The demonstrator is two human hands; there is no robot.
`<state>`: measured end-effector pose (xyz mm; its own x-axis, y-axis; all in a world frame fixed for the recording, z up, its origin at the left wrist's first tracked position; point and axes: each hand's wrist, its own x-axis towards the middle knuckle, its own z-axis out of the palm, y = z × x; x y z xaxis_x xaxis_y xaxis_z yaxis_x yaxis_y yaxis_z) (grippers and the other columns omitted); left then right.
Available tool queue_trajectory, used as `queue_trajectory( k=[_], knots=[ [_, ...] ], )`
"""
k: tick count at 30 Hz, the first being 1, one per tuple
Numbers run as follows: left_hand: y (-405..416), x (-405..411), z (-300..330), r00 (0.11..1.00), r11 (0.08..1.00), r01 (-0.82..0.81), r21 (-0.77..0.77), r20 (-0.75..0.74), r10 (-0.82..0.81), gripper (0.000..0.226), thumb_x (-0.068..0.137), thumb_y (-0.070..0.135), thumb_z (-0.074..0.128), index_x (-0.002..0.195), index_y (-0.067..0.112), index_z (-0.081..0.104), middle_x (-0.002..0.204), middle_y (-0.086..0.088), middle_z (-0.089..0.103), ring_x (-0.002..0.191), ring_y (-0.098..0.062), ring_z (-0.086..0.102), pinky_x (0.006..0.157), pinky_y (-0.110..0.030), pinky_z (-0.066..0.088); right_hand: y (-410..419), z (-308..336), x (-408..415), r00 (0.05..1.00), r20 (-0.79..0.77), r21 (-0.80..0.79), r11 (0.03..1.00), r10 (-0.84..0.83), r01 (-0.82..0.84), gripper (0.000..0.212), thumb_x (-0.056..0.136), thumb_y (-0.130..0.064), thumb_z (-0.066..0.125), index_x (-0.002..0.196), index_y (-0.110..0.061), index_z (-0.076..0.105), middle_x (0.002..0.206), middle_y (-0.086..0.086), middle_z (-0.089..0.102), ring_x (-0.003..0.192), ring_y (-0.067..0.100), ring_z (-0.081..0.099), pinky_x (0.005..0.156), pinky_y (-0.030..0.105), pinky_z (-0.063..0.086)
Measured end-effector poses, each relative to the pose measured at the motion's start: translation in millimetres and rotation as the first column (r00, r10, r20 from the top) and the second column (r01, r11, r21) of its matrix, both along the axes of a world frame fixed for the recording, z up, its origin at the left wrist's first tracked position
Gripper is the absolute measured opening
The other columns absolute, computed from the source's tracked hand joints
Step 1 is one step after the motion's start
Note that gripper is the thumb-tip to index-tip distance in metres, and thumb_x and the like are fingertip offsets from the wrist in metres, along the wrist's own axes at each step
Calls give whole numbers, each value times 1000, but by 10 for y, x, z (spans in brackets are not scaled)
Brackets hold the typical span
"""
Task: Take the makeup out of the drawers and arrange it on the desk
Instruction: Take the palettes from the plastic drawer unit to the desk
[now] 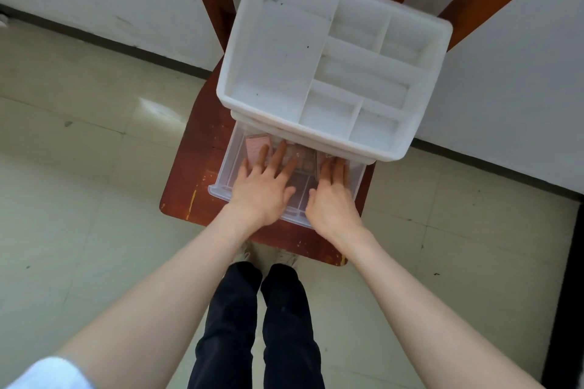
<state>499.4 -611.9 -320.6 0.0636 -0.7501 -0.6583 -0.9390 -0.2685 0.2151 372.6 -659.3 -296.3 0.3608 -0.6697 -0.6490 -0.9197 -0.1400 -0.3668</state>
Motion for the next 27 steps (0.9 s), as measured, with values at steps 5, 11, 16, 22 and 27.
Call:
queue_trajectory(
  k=[5, 11, 16, 22, 27],
  knots=[
    [199, -7, 127, 998, 998, -55, -35, -43, 54, 54, 96, 29, 35, 146, 20, 15, 156, -8, -5, 142, -31, 0, 111, -47, 18, 153, 49, -39, 997, 25, 1, 998, 67, -67, 53, 98, -21, 37, 147, -9, 21, 157, 13, -1, 142, 33, 13, 115, 37, 17],
    [94, 78, 167, 973, 939, -224, -259, -13, 229, 60, 83, -1, 49, 139, 10, 29, 146, -15, 22, 133, -33, 22, 104, -42, 35, 100, -19, 19, 996, 12, -54, 995, -83, 83, 51, 96, -21, 44, 143, -14, 26, 155, 11, 5, 135, 38, 26, 108, 44, 31],
    [-16, 71, 69, 967, 948, -200, -246, 106, 231, 72, 83, 3, 54, 143, 14, 16, 138, -17, 33, 127, -34, 32, 99, -40, 38, 60, -110, 160, 985, -28, -144, 975, -173, 167, 59, 92, -18, 53, 142, -6, 23, 146, 18, 26, 133, 36, 27, 108, 43, 30],
    [-10, 111, 56, 955, 956, -110, -272, 237, 177, 53, 84, 4, 52, 132, 10, 30, 112, -16, 48, 102, -31, 44, 86, -35, 36, 90, -128, 209, 928, 20, -60, 926, -373, 374, 74, 84, -19, 67, 142, -8, 22, 134, 18, 39, 125, 35, 37, 104, 42, 34],
    [53, 97, 139, 979, 943, -129, -306, 111, 170, 42, 80, -5, 50, 118, 10, 41, 108, -11, 47, 101, -28, 46, 87, -36, 33, 117, -145, 178, 864, 37, 86, 863, -502, 498, 33, 88, -19, 62, 117, -7, 52, 111, 11, 59, 110, 27, 52, 89, 33, 43]
  ],
)
